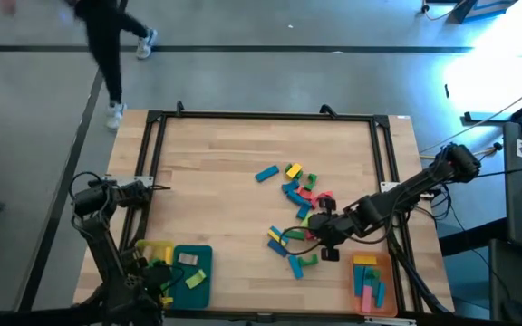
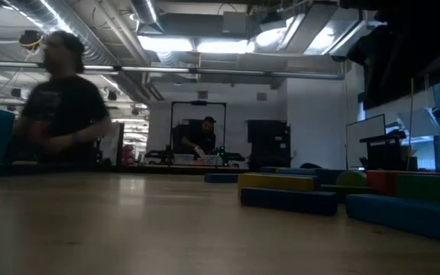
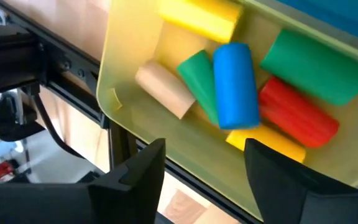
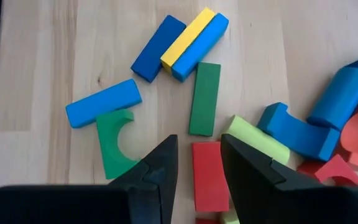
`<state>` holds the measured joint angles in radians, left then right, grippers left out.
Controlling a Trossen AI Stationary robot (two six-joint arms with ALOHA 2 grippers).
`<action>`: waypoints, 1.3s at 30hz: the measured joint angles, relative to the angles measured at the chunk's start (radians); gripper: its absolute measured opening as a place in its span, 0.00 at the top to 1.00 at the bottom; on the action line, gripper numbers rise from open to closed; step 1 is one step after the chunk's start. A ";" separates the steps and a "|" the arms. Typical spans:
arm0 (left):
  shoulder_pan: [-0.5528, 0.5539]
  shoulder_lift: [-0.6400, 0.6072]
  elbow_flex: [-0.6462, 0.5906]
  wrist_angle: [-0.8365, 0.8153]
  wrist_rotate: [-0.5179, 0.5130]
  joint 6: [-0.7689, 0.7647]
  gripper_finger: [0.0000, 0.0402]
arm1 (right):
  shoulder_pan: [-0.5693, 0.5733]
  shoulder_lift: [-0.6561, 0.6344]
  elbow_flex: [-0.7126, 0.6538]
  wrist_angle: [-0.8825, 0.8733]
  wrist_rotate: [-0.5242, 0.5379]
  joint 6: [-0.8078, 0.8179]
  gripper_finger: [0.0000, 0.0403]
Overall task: Sort blocks by size
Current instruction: Put the green arch block into the blue bin
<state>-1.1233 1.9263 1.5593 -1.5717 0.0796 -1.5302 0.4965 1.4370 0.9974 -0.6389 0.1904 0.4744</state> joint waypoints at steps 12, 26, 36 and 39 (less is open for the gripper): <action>0.004 -0.118 0.001 0.001 -0.104 -0.194 0.51 | 0.002 0.122 0.000 -0.015 -0.133 0.052 0.69; 0.091 -0.180 0.002 0.001 -0.424 -0.104 0.51 | 0.002 0.181 0.017 0.011 -0.359 0.052 0.69; 0.184 -0.180 0.002 0.001 -0.529 0.073 0.51 | 0.060 0.188 0.049 0.144 -0.321 0.015 0.69; 0.218 -0.180 0.002 0.010 -0.606 0.128 0.51 | 0.090 0.205 0.050 0.157 -0.274 0.015 0.69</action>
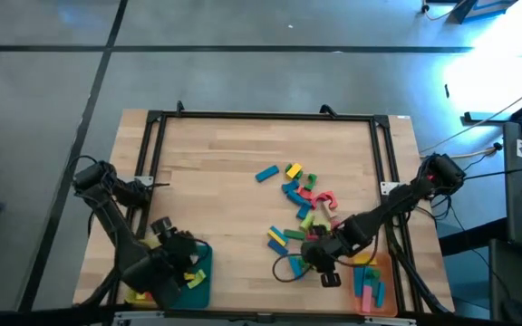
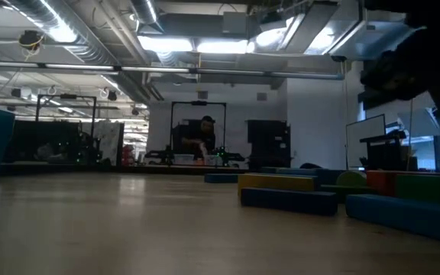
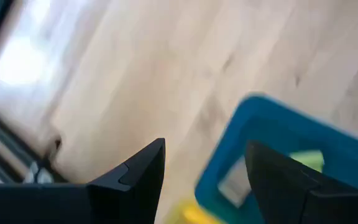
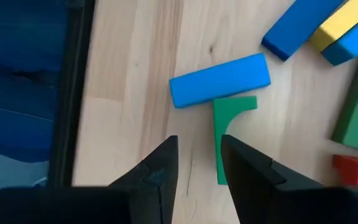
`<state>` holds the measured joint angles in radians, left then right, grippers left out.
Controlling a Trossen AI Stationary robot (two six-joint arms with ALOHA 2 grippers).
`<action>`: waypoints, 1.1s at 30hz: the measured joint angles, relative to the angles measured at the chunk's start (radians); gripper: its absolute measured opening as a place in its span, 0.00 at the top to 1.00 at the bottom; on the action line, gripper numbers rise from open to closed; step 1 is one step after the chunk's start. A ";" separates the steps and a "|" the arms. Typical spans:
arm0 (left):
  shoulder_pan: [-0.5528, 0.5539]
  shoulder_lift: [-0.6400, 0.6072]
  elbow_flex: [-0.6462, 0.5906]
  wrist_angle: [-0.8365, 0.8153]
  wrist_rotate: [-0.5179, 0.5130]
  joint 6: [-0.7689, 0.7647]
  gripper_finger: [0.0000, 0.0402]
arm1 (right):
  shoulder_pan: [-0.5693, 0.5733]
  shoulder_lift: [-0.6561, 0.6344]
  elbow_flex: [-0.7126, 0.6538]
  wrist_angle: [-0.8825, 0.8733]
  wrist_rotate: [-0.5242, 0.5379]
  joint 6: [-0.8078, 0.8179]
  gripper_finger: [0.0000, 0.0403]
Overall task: Sort blocks by size
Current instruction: Put the green arch block into the blue bin
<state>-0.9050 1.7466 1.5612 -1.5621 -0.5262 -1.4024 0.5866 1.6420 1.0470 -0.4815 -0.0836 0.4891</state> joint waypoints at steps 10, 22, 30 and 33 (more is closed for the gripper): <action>0.134 0.000 0.000 0.144 -0.049 0.335 0.51 | 0.044 0.092 0.001 0.014 0.119 -0.001 0.69; 0.214 0.001 0.000 0.248 -0.049 0.528 0.51 | 0.042 0.100 0.012 0.001 0.143 -0.002 0.69; 0.220 0.001 0.000 0.247 -0.048 0.529 0.51 | 0.041 0.102 0.094 -0.078 0.158 -0.024 0.69; 0.219 0.001 0.000 0.247 -0.047 0.528 0.51 | 0.041 0.102 0.096 -0.074 0.171 -0.024 0.69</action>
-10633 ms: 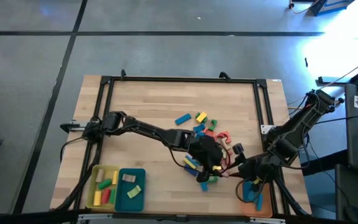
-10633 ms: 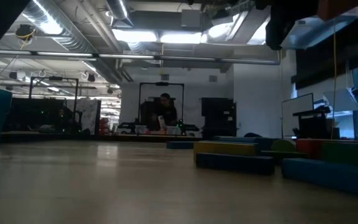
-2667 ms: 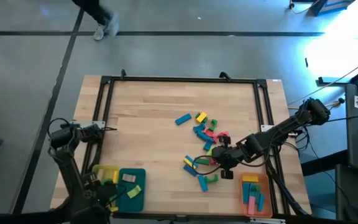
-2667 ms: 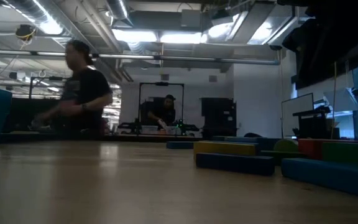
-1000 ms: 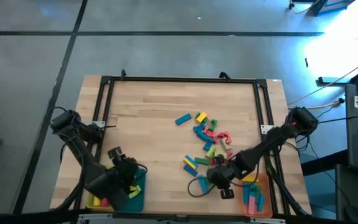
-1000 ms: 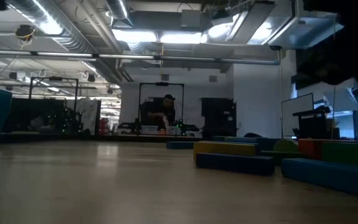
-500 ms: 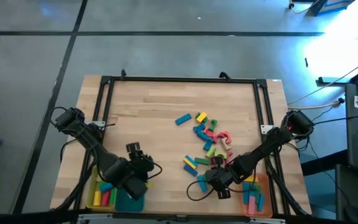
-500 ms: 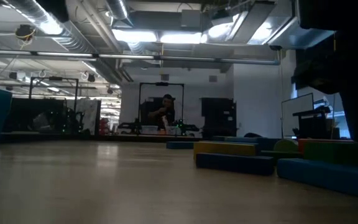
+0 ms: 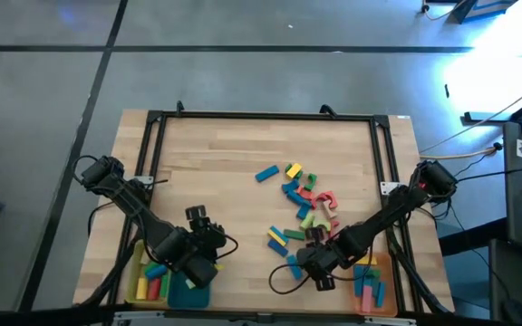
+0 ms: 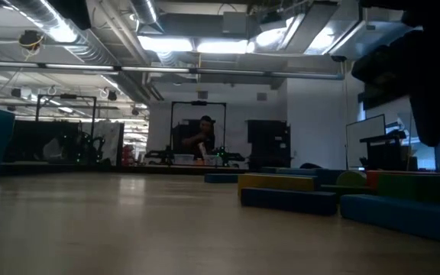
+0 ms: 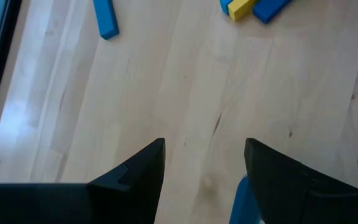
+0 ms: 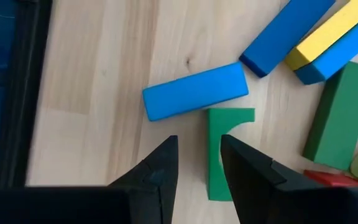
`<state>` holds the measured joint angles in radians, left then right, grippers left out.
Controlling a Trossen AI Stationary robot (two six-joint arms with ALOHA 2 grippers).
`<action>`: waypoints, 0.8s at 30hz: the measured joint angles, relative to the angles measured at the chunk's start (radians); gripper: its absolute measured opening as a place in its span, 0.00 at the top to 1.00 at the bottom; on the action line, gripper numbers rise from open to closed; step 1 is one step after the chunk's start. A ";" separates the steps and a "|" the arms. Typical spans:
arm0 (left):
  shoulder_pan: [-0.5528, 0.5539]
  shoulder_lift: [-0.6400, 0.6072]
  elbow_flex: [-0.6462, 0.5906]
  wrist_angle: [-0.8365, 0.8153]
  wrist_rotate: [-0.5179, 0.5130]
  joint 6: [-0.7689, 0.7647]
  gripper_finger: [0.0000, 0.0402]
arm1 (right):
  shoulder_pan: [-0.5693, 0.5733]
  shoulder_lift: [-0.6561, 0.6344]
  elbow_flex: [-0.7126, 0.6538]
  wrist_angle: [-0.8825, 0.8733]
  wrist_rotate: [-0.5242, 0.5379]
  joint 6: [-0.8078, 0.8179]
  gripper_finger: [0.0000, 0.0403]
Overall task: Sort blocks by size
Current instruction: Put the green arch block into the blue bin
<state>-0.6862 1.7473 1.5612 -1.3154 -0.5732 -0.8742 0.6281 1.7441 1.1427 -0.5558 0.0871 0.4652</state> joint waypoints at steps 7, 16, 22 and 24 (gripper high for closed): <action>-0.001 0.000 0.000 0.000 0.000 0.004 0.51 | 0.000 0.033 0.000 -0.001 0.010 0.000 0.69; -0.001 0.000 0.000 0.002 0.000 0.018 0.51 | 0.000 0.114 0.000 -0.023 0.036 0.000 0.69; -0.001 0.000 0.000 0.039 0.000 0.050 0.51 | 0.000 0.134 0.000 -0.018 0.033 0.000 0.81; -0.001 0.000 0.000 0.055 0.000 0.080 0.51 | 0.000 0.133 0.005 -0.022 0.026 0.000 0.89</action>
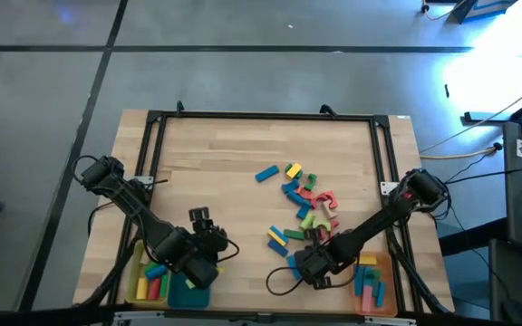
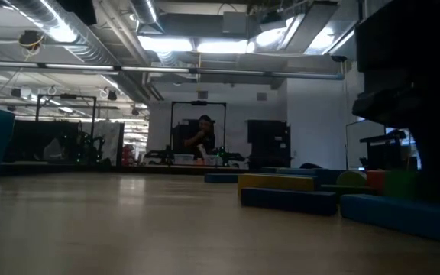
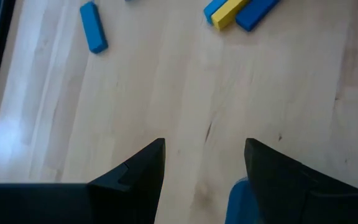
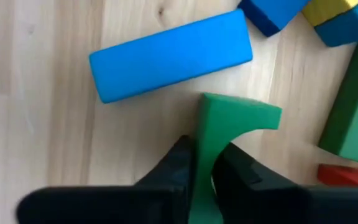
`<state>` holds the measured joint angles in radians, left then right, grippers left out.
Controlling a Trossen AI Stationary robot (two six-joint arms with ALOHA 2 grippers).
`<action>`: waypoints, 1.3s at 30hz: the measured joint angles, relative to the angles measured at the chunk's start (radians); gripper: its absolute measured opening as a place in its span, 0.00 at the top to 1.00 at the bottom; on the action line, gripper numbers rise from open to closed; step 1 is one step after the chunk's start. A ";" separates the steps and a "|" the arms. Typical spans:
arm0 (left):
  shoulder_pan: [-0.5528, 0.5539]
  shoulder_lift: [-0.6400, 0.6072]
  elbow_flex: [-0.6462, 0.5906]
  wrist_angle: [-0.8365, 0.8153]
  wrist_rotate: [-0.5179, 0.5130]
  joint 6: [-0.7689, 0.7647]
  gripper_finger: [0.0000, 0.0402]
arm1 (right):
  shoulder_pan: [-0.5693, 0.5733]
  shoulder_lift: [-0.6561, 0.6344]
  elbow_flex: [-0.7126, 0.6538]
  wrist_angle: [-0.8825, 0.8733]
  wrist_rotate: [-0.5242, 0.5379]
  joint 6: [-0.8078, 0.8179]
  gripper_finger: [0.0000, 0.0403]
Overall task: Sort blocks by size
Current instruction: Put the green arch block into the blue bin
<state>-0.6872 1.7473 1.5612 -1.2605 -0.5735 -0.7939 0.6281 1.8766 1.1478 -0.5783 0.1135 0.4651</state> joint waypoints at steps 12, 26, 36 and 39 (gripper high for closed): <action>0.006 -0.057 0.000 -0.014 -0.094 0.179 0.51 | -0.011 -0.001 0.258 -0.008 0.152 -0.261 0.89; 0.088 -0.141 0.000 -0.027 -0.158 0.297 0.51 | -0.168 0.110 0.287 0.832 -0.025 -0.591 0.89; 0.154 -0.164 0.000 -0.201 -0.173 0.185 0.51 | -0.263 0.351 0.342 1.284 -0.073 -0.596 0.89; 0.164 -0.173 0.000 -0.188 -0.175 0.191 0.51 | -0.292 0.431 0.423 1.289 -0.081 -0.594 0.89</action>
<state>-0.5236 1.5745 1.5608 -1.4482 -0.7485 -0.6030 0.3365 2.3080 1.5711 0.7110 0.0326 -0.1294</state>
